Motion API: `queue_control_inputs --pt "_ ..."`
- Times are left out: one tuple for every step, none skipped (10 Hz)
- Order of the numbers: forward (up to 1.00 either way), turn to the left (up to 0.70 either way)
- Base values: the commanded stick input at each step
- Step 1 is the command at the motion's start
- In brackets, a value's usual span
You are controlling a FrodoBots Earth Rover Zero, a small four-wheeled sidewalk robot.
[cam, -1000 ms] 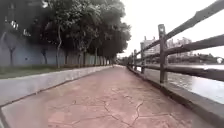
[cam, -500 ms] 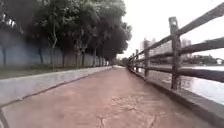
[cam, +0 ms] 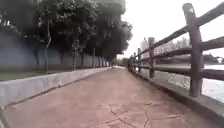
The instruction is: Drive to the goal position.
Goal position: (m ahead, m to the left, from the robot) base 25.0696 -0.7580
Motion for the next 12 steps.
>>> queue_control_inputs --pt "1.0 0.0" --pt "1.0 0.0" --pt "1.0 0.0" --pt "1.0 0.0" --pt "1.0 0.0" --pt "1.0 0.0" --pt "1.0 0.0" --pt "1.0 0.0" --pt "1.0 0.0" --pt "1.0 0.0" --pt "1.0 0.0" --pt "1.0 0.0"
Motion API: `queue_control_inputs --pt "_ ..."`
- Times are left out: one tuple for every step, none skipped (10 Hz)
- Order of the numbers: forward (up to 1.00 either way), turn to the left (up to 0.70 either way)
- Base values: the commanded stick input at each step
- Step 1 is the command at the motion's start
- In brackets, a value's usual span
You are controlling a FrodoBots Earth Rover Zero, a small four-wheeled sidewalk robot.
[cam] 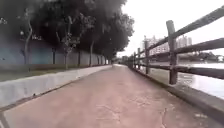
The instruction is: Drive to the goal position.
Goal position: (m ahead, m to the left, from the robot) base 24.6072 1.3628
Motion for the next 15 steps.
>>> queue_control_inputs --pt "1.0 0.0" --pt "1.0 0.0" --pt "1.0 0.0" --pt "1.0 0.0" --pt "1.0 0.0" --pt "1.0 0.0" --pt "1.0 0.0" --pt "1.0 0.0" --pt "1.0 0.0" --pt "1.0 0.0" --pt "1.0 0.0" --pt "1.0 0.0" --pt "1.0 0.0" --pt "1.0 0.0" --pt "1.0 0.0"
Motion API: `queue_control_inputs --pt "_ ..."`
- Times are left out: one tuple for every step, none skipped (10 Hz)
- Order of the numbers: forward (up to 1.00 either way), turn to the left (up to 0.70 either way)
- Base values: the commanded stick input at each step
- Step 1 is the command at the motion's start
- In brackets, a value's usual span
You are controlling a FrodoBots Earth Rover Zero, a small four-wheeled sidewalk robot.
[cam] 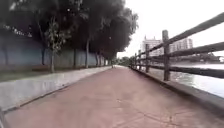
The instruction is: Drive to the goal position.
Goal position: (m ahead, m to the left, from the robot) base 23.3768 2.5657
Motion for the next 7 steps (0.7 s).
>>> queue_control_inputs --pt "1.0 0.0" --pt "1.0 0.0" --pt "1.0 0.0" --pt "1.0 0.0" --pt "1.0 0.0" --pt "1.0 0.0" --pt "1.0 0.0"
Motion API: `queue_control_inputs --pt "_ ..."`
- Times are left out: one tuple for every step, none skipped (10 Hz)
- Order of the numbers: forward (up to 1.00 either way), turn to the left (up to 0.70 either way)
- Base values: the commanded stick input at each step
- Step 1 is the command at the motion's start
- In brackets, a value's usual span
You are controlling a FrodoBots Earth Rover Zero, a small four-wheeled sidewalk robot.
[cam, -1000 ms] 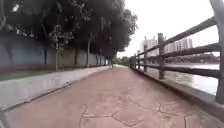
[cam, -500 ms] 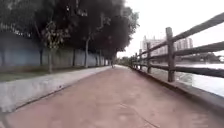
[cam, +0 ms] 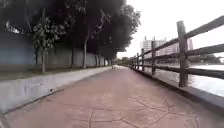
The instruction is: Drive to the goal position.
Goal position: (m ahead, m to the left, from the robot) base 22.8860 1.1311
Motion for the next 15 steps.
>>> queue_control_inputs --pt "1.0 0.0" --pt "1.0 0.0" --pt "1.0 0.0" --pt "1.0 0.0" --pt "1.0 0.0" --pt "1.0 0.0" --pt "1.0 0.0" --pt "1.0 0.0" --pt "1.0 0.0" --pt "1.0 0.0" --pt "1.0 0.0" --pt "1.0 0.0" --pt "1.0 0.0" --pt "1.0 0.0" --pt "1.0 0.0"
